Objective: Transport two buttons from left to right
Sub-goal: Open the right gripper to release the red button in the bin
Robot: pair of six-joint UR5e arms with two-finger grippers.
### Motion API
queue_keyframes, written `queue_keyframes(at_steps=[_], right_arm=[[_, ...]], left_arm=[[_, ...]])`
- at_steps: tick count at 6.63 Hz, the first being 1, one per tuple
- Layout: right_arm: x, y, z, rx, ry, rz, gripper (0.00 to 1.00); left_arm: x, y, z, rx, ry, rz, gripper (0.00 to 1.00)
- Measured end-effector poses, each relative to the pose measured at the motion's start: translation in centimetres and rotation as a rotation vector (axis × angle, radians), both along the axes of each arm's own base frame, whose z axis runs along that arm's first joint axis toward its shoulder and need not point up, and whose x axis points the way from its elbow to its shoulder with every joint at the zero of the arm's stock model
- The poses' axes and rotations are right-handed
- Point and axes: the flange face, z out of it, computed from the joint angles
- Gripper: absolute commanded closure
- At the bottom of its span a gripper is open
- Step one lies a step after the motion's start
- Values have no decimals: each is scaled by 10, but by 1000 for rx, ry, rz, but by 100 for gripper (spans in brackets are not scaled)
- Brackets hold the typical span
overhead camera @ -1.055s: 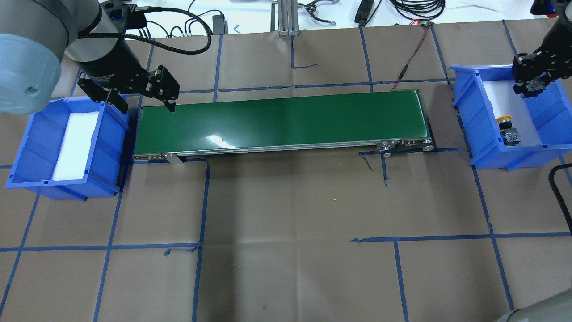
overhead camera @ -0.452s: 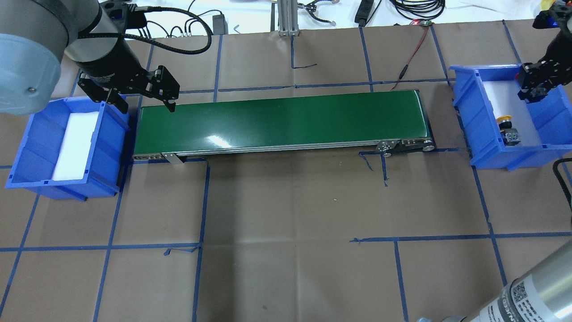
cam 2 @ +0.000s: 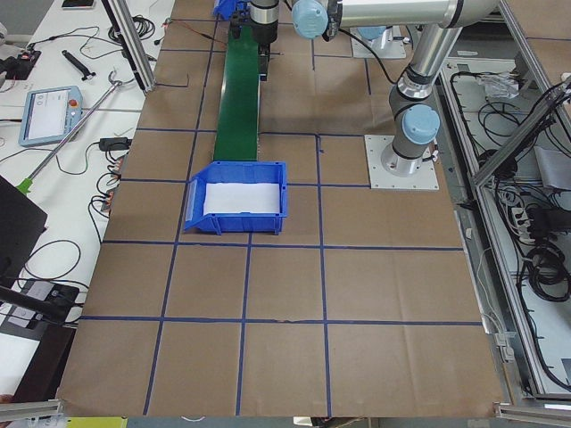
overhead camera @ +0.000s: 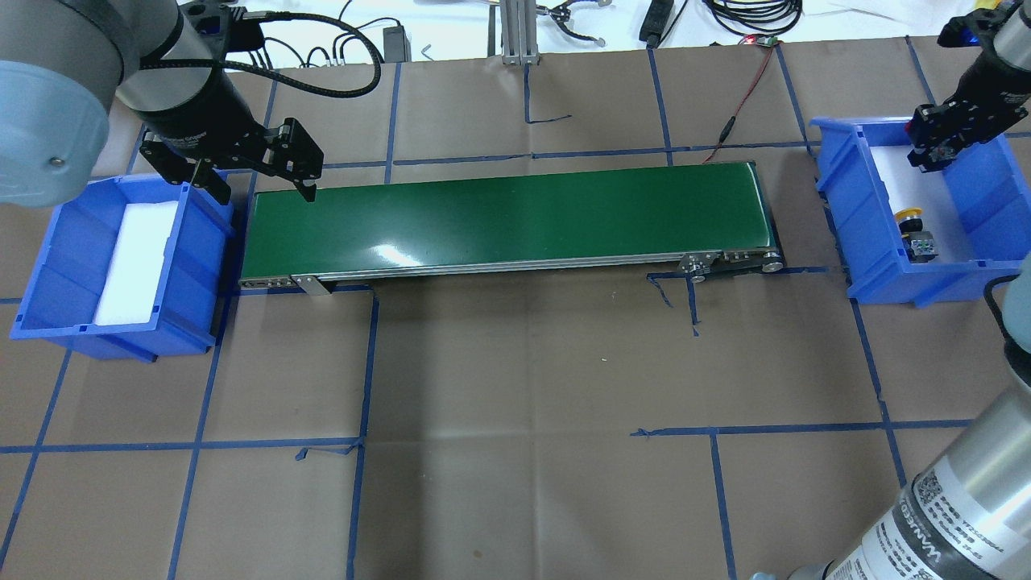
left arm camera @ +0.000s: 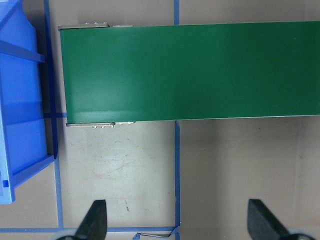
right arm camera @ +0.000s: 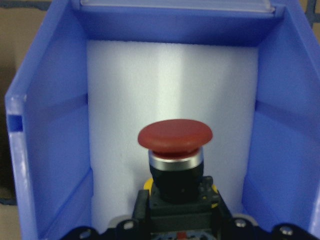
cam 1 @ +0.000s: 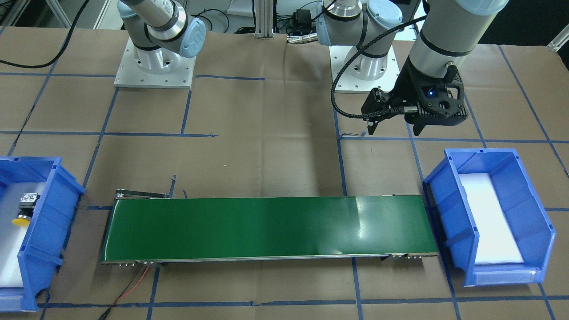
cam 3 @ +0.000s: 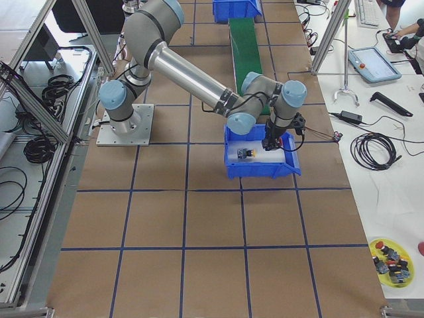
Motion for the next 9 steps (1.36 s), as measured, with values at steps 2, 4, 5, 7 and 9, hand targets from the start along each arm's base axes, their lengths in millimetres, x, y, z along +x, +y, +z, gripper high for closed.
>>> queue_keyframes(at_steps=[2, 4, 5, 7, 9], right_arm=[[-1, -5, -38, 43, -29, 0, 96], [-1, -6, -55, 66, -41, -2, 17], [-2, -8, -56, 57, -40, -7, 4], [5, -16, -50, -5, -73, -12, 1], [20, -20, -29, -37, -72, 4, 1]], left_arm=[[0, 0, 0, 0, 0, 0, 0], [0, 0, 0, -1, 0, 0, 0], [0, 0, 0, -1, 0, 0, 0], [0, 0, 1, -1, 0, 0, 0], [0, 0, 1, -2, 0, 0, 0]])
